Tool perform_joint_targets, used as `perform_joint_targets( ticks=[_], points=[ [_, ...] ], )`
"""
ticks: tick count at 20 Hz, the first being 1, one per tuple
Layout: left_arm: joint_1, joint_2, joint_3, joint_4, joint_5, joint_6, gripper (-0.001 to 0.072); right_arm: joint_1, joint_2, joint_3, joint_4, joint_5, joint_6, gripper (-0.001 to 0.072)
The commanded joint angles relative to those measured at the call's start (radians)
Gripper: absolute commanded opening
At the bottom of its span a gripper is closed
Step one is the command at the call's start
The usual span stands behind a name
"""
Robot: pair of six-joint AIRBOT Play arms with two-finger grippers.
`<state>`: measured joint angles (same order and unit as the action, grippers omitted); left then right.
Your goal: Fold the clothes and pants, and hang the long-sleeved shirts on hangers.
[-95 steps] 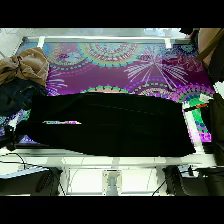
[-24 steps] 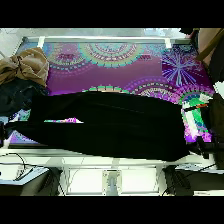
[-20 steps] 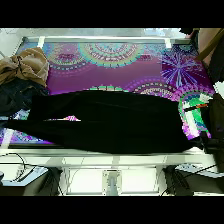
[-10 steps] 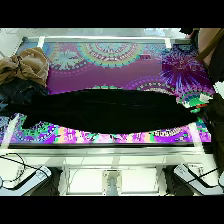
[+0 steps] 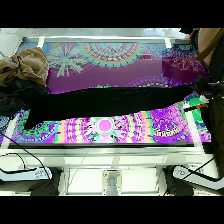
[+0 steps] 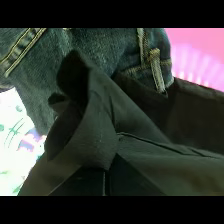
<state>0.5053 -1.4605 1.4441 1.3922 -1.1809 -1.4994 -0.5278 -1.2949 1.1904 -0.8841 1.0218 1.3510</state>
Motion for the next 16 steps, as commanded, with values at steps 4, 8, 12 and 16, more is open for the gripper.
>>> perform_joint_targets(
  ticks=[4, 8, 12, 16],
  points=[
    [-0.056, -0.148, 0.046, 0.011, 0.058, -0.069, 0.0005, 0.105, -0.186, 0.011, -0.014, -0.206, 0.099, 0.0035],
    [-0.070, -0.159, 0.046, 0.014, 0.147, -0.121, 0.0005, 0.142, -0.293, 0.011, -0.014, -0.308, 0.195, 0.0036],
    [-0.074, -0.159, 0.046, 0.010, 0.169, -0.121, 0.0006, 0.156, -0.361, 0.011, -0.014, -0.323, 0.194, 0.0036],
    [-0.083, -0.156, 0.046, 0.006, 0.167, -0.121, 0.0054, 0.154, -0.361, 0.012, -0.014, -0.315, 0.162, 0.0226]
  ],
)
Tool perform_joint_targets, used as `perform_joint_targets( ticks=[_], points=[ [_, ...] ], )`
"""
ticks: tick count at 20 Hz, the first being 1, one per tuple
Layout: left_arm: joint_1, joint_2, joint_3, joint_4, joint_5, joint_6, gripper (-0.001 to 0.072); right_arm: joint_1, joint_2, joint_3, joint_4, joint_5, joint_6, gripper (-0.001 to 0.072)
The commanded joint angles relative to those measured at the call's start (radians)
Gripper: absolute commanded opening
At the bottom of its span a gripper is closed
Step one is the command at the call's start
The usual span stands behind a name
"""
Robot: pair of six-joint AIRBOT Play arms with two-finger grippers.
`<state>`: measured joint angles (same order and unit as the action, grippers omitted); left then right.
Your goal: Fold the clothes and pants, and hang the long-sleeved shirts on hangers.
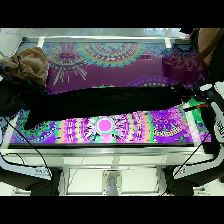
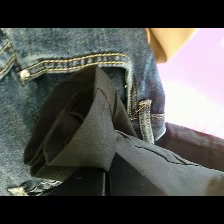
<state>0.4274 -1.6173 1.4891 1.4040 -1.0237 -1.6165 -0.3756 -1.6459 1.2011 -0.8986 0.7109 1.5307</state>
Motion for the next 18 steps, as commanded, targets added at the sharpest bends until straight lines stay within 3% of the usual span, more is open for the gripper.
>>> perform_joint_targets(
  ticks=[1, 2, 3, 7, 11, 12, 14, 16, 18],
  points=[
    [-0.006, 0.006, 0.001, -0.011, 0.007, -0.003, 0.0320, 0.001, 0.000, 0.009, -0.003, 0.017, -0.028, 0.0406],
    [-0.006, 0.017, 0.001, -0.018, 0.006, -0.003, 0.0616, -0.005, 0.012, 0.024, -0.013, 0.053, -0.043, 0.0454],
    [-0.003, 0.036, 0.001, -0.021, 0.006, -0.003, 0.0707, -0.011, 0.026, 0.044, -0.025, 0.098, -0.063, 0.0454],
    [0.023, 0.179, 0.001, -0.021, 0.009, -0.003, 0.0708, -0.068, 0.135, 0.129, -0.155, 0.325, -0.109, 0.0454],
    [0.030, 0.368, 0.001, -0.021, 0.016, 0.000, 0.0707, -0.180, 0.296, 0.126, -0.283, 0.439, -0.163, 0.0463],
    [0.029, 0.406, 0.001, -0.021, 0.023, 0.000, 0.0708, -0.217, 0.320, 0.126, -0.276, 0.459, -0.164, 0.0514],
    [0.025, 0.460, 0.001, -0.052, 0.037, 0.000, 0.0708, -0.286, 0.311, 0.126, -0.223, 0.532, -0.164, 0.0552],
    [0.014, 0.483, 0.001, -0.100, 0.052, 0.000, 0.0708, -0.337, 0.246, 0.126, -0.125, 0.620, -0.183, 0.0676],
    [-0.007, 0.482, 0.000, -0.134, 0.051, 0.000, 0.0708, -0.348, 0.155, 0.126, -0.061, 0.660, -0.230, 0.0677]
  ],
)
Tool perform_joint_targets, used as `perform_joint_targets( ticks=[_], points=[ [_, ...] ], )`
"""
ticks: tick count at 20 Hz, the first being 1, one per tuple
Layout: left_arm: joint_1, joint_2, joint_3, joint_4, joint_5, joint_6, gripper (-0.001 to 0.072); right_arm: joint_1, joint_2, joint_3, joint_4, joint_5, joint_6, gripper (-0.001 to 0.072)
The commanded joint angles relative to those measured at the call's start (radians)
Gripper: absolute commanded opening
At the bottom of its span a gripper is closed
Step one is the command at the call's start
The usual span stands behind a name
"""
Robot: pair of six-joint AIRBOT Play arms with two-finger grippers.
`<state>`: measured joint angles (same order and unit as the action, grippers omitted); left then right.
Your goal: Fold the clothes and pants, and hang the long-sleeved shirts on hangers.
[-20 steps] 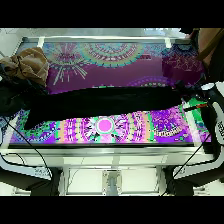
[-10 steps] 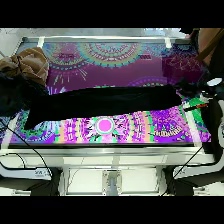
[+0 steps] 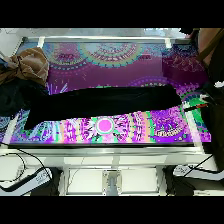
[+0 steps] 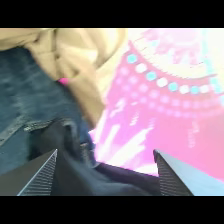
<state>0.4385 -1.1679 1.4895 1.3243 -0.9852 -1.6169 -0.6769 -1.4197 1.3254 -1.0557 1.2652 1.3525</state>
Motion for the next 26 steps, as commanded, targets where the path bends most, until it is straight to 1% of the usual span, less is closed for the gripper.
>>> perform_joint_targets(
  ticks=[1, 6, 10, 15, 19, 21, 22, 23, 24, 25, 26],
  points=[
    [-0.032, 0.032, 0.000, -0.053, 0.013, 0.001, 0.0708, -0.042, -0.113, 0.002, 0.117, 0.098, -0.075, 0.0678],
    [-0.091, 0.032, 0.000, -0.054, 0.013, 0.000, 0.0708, -0.031, -0.314, 0.007, 0.171, 0.014, -0.120, 0.0677],
    [-0.116, 0.032, 0.000, -0.054, 0.013, 0.000, 0.0708, -0.026, -0.404, 0.007, 0.233, -0.004, -0.180, 0.0677],
    [-0.132, 0.032, 0.000, -0.054, 0.013, 0.001, 0.0708, 0.012, -0.438, 0.015, 0.317, -0.066, -0.220, 0.0676],
    [-0.132, 0.031, -0.001, -0.054, 0.013, 0.000, 0.0708, 0.074, -0.439, 0.026, 0.323, -0.127, -0.221, 0.0673],
    [-0.134, 0.021, -0.002, -0.054, 0.013, 0.000, 0.0708, 0.101, -0.439, 0.028, 0.325, -0.145, -0.212, 0.0641],
    [-0.140, 0.011, -0.002, -0.054, 0.009, 0.000, 0.0707, 0.111, -0.438, 0.028, 0.326, -0.150, -0.209, 0.0568],
    [-0.149, -0.001, -0.002, -0.054, 0.005, 0.000, 0.0708, 0.116, -0.438, 0.028, 0.335, -0.158, -0.209, 0.0422],
    [-0.162, -0.018, -0.002, -0.054, 0.001, 0.000, 0.0707, 0.116, -0.437, 0.029, 0.357, -0.159, -0.209, 0.0196],
    [-0.178, -0.034, -0.002, -0.054, 0.001, 0.000, 0.0705, 0.116, -0.435, 0.030, 0.387, -0.158, -0.210, 0.0047],
    [-0.196, -0.051, -0.002, -0.054, 0.001, 0.000, 0.0704, 0.116, -0.428, 0.035, 0.397, -0.154, -0.212, 0.0038]
  ],
)
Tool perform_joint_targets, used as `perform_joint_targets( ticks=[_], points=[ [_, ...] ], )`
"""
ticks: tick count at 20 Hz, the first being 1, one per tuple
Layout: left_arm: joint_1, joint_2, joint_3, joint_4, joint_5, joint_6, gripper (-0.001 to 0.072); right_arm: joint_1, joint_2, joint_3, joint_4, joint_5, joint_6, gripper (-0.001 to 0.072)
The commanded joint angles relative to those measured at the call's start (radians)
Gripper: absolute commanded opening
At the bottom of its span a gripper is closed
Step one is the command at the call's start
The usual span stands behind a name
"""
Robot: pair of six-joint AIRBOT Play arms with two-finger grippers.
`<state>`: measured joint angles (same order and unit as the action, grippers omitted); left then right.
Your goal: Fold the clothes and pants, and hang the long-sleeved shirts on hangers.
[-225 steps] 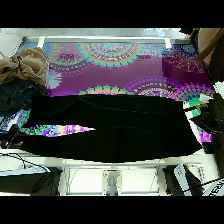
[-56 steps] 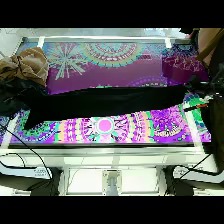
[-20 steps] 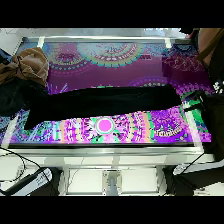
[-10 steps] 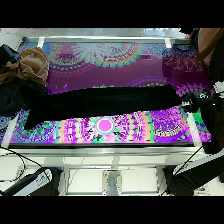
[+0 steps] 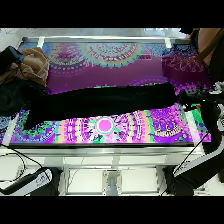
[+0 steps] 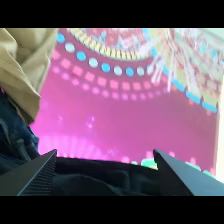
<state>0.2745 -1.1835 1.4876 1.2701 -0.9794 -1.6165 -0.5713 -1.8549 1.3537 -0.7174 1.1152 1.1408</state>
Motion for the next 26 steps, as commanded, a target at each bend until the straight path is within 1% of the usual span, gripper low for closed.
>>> perform_joint_targets(
  ticks=[1, 2, 4, 5, 7, 9, 12, 14, 17, 18, 20, 22, 24, 26],
  points=[
    [-0.049, -0.052, 0.000, 0.000, -0.005, 0.000, 0.0679, 0.010, 0.019, 0.015, 0.058, 0.010, -0.003, 0.0038],
    [-0.069, -0.068, 0.000, 0.000, -0.004, 0.000, 0.0518, 0.010, 0.034, 0.020, 0.058, 0.029, -0.003, 0.0038],
    [-0.108, -0.096, 0.000, 0.000, -0.004, 0.000, 0.0146, 0.005, 0.086, 0.020, 0.023, 0.082, -0.002, 0.0037],
    [-0.126, -0.106, 0.000, 0.000, -0.004, 0.001, 0.0015, 0.001, 0.119, 0.020, -0.021, 0.127, 0.002, 0.0038],
    [-0.161, -0.114, 0.000, 0.000, -0.004, 0.001, 0.0009, -0.026, 0.192, 0.020, -0.123, 0.224, 0.040, 0.0037],
    [-0.192, -0.113, 0.000, 0.000, -0.005, 0.001, 0.0009, -0.077, 0.288, -0.005, -0.192, 0.307, 0.048, 0.0037],
    [-0.249, -0.113, 0.000, 0.000, -0.026, 0.001, 0.0009, -0.196, 0.480, -0.156, -0.280, 0.332, 0.047, 0.0037],
    [-0.302, -0.113, 0.000, 0.000, -0.039, 0.000, 0.0009, -0.291, 0.596, -0.298, -0.326, 0.328, 0.008, 0.0037],
    [-0.442, -0.118, 0.000, 0.000, -0.033, 0.000, 0.0008, -0.397, 0.710, -0.427, -0.321, 0.324, -0.028, 0.0037],
    [-0.497, -0.127, 0.000, 0.000, -0.033, 0.000, 0.0008, -0.416, 0.745, -0.427, -0.311, 0.328, -0.034, 0.0037],
    [-0.626, -0.168, 0.000, 0.000, -0.029, 0.001, 0.0008, -0.436, 0.818, -0.399, -0.243, 0.323, -0.036, 0.0037],
    [-0.758, -0.236, 0.000, 0.000, -0.016, 0.035, 0.0008, -0.437, 0.893, -0.356, -0.211, 0.293, -0.035, 0.0036],
    [-0.871, -0.312, 0.000, -0.017, 0.048, 0.034, 0.0008, -0.436, 0.931, -0.334, -0.203, 0.307, -0.008, 0.0036],
    [-0.969, -0.388, 0.000, -0.091, 0.169, 0.035, 0.0008, -0.408, 0.948, -0.334, -0.148, 0.334, -0.009, 0.0037]
  ],
)
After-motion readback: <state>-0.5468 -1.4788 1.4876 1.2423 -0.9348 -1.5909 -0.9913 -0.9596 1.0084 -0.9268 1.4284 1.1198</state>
